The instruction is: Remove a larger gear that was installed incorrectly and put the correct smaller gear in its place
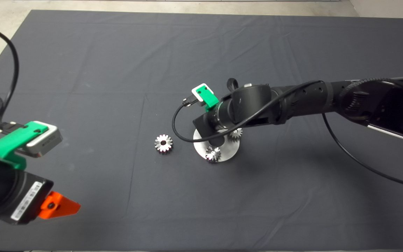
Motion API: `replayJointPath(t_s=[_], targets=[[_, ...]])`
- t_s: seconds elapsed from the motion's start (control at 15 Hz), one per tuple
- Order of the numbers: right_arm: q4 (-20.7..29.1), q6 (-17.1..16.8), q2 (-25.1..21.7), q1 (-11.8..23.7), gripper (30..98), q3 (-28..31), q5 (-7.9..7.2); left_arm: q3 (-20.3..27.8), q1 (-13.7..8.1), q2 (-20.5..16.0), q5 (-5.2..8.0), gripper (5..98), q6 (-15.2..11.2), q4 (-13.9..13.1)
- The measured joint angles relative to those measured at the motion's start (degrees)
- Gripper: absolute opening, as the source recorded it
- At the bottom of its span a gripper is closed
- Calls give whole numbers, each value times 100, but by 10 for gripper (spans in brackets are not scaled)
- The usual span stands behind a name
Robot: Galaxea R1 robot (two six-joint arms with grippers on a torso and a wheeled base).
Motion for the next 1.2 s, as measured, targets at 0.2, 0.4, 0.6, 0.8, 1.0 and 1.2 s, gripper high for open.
replayJointPath(t_s=[0.2, 0.4, 0.6, 0.8, 1.0, 1.2], targets=[[0, 0, 0, 0, 403, -2, 2, 0, 0, -1, 0, 976, 0, 0], [-7, -2, -2, 3, 403, -56, 49, 0, 0, -4, 0, 976, 0, 0], [-21, -2, -15, 15, 403, -96, 72, 0, 0, -17, 0, 976, 0, 0], [-22, -2, -17, 15, 403, -96, 72, 0, 0, -17, 0, 976, 0, 0], [-22, 0, -15, 15, 403, -96, 72, 0, 0, -19, 0, 976, 0, 0], [-24, 3, -13, 15, 403, -96, 72, 0, 0, -17, 0, 976, 0, 0]])
